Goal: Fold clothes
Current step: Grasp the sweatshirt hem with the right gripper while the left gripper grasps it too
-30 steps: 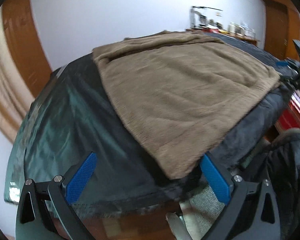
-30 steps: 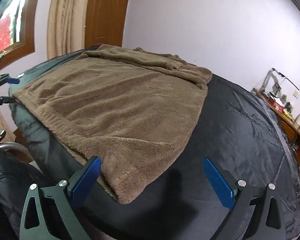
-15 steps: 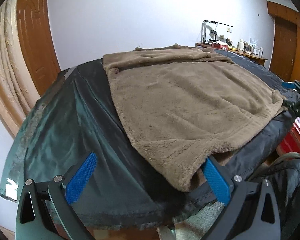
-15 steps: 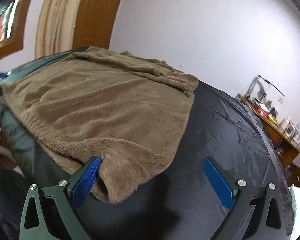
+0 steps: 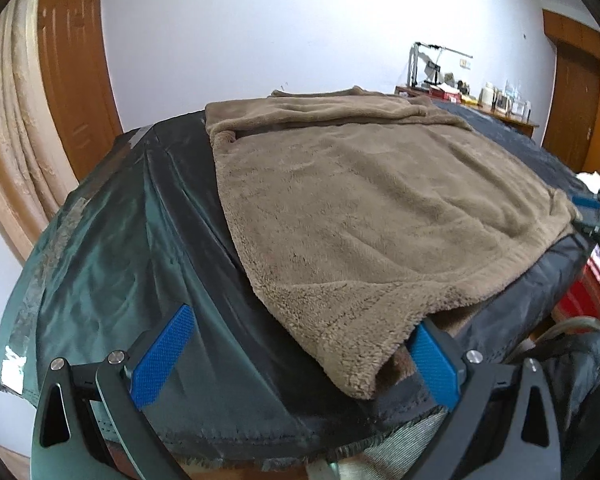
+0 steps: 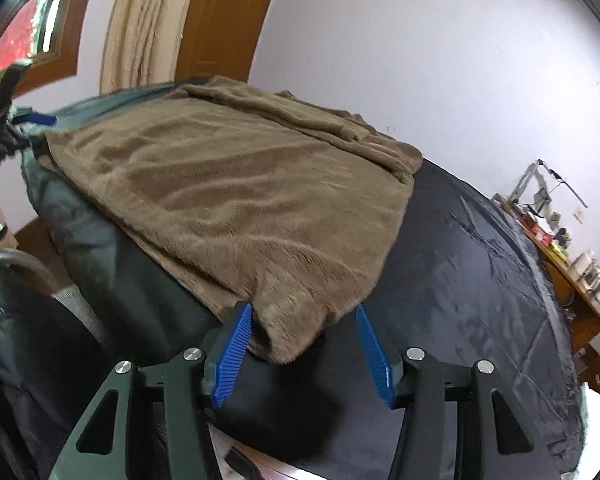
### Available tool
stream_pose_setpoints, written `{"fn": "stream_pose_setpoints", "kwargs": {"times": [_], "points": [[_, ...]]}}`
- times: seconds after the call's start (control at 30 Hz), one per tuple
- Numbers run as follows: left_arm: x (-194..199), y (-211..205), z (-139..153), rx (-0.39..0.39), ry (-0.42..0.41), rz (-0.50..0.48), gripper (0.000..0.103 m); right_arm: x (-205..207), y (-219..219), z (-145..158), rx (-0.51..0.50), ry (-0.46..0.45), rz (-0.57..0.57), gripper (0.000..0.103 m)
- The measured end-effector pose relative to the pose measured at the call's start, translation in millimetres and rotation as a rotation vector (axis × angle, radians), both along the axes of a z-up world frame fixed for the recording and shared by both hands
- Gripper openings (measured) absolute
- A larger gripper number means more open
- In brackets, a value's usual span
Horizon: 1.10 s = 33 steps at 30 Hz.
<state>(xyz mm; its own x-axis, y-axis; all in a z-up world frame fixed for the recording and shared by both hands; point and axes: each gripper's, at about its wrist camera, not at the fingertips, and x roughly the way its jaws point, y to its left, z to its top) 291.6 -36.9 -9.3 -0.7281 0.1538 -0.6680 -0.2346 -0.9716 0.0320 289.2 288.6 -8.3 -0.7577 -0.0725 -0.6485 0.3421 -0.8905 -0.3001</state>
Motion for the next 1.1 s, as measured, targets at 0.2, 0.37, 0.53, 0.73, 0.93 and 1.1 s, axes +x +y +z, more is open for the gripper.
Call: {"fn": "stream_pose_setpoints", "kwargs": {"times": [0.2, 0.37, 0.53, 0.73, 0.93, 1.1], "points": [[-2, -1, 3, 0.008, 0.01, 0.022, 0.103, -9, -5, -1, -0.013, -0.004, -0.006, 0.048], [-6, -6, 3, 0.033, 0.004, 0.041, 0.103, -1, -8, 0, -0.007, -0.003, 0.047, 0.048], [-11, -8, 3, 0.056, -0.005, 0.051, 0.103, -3, -7, -3, -0.001, -0.01, 0.022, 0.048], [-13, -12, 7, 0.049, 0.014, 0.083, 0.103, -12, -3, 1, -0.007, 0.01, -0.031, 0.034], [-14, -25, 26, 0.02, 0.076, 0.153, 0.103, -22, -9, 11, 0.009, 0.034, -0.032, 0.012], [-18, -29, 40, 0.051, 0.115, 0.154, 0.103, -27, -9, 22, 0.006, 0.088, -0.057, 0.011]]}}
